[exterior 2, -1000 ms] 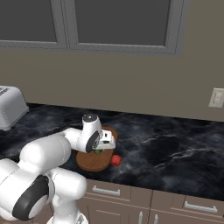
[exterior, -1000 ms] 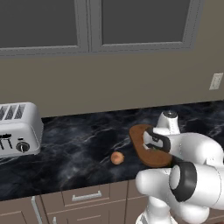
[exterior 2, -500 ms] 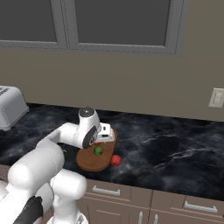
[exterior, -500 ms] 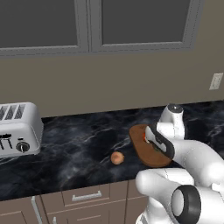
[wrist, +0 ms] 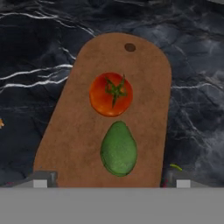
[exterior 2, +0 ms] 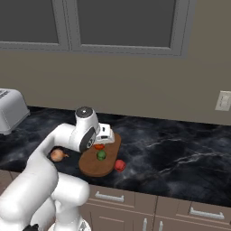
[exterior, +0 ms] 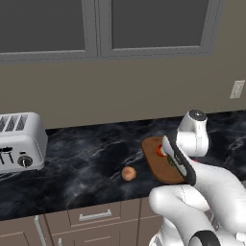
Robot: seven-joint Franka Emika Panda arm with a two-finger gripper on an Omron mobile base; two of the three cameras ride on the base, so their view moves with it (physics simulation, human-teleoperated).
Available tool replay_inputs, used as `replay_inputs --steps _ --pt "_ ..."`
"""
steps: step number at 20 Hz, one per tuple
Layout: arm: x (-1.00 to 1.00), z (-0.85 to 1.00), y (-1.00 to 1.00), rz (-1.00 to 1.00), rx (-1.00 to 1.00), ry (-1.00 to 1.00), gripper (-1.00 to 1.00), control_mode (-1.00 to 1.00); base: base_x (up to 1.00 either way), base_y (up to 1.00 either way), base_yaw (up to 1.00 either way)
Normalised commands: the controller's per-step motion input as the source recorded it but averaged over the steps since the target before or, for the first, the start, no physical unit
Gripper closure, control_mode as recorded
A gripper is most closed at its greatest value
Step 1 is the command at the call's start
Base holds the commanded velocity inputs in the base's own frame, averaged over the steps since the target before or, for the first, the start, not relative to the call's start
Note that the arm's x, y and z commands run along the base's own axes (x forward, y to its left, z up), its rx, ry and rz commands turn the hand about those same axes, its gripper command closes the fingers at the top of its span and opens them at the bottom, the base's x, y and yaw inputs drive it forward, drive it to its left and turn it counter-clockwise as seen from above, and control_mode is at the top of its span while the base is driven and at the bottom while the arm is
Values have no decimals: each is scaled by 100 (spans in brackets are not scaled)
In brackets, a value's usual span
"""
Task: Place the avocado, onion, tomato, and bell pepper on the cutting board.
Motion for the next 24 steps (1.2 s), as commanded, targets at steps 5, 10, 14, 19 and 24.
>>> replay_inputs --steps 5,10,14,19,24 --pt "-24 17 40 9 -1 0 -100 -100 0 0 0" --pt "-10 4 44 14 0 0 -100 -100 0 0 0" --pt "-1 0 48 20 0 0 -100 -100 0 0 0" --pt "0 0 48 19 0 7 -100 -100 0 0 0" --pt "0 0 47 13 0 18 -100 -100 0 0 0"
